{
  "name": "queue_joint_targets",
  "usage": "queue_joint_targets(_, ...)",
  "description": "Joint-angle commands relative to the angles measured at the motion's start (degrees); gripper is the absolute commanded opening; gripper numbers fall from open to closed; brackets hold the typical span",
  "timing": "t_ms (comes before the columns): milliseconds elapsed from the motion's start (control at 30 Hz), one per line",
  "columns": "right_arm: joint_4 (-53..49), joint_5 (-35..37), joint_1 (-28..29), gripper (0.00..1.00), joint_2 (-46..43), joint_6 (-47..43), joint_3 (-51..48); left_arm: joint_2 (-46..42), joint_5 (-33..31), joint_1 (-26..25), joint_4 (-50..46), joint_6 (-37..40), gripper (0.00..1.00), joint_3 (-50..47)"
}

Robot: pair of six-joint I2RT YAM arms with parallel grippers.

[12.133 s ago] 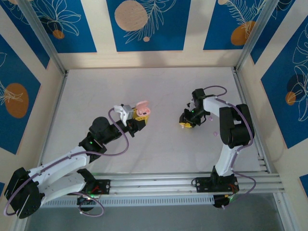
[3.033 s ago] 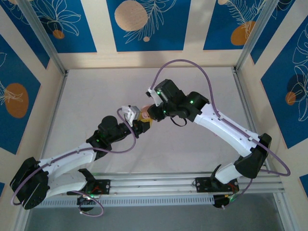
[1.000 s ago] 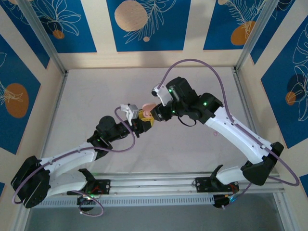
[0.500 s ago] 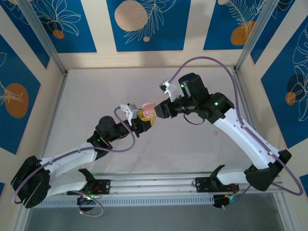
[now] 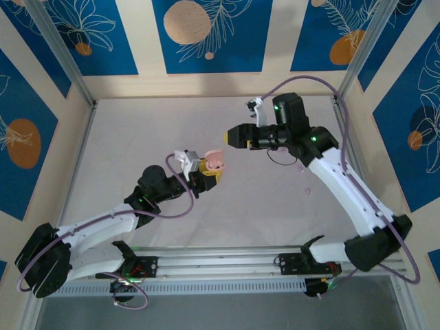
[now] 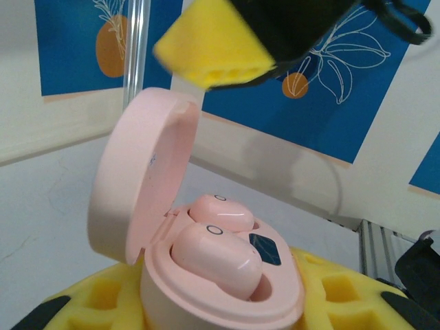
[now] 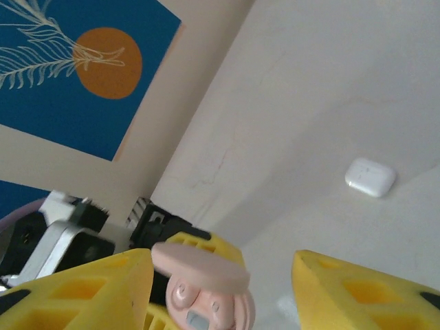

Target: Insert wireless bluetooth earbuds into charging case

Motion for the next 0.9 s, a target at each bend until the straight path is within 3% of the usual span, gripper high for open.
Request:
queue_joint_targets(0, -4.27, -5.93, -0.58, 0.57, 4.02, 3.58, 4.54, -1.35, 1.96, -0.53, 0.07, 0.81, 0.25, 1.92)
queue_joint_targets(267, -8.18, -10.35, 0.29, 0.59, 9.76, 3.31, 7.53, -1.80, 1.70, -0.55, -1.16, 1.91, 0.25, 1.86)
queue_joint_targets(467, -15.35, -11.49, 1.14, 0.58, 12.73, -1.86, 10.71, -1.70, 1.06, -0.48, -0.89, 1.76, 0.25, 1.91)
queue_joint_targets(867, -16.98, -13.45, 1.15, 0.57, 8.57, -4.65, 7.67, -3.46, -0.93, -0.49, 0.05, 1.99, 0.25, 0.46)
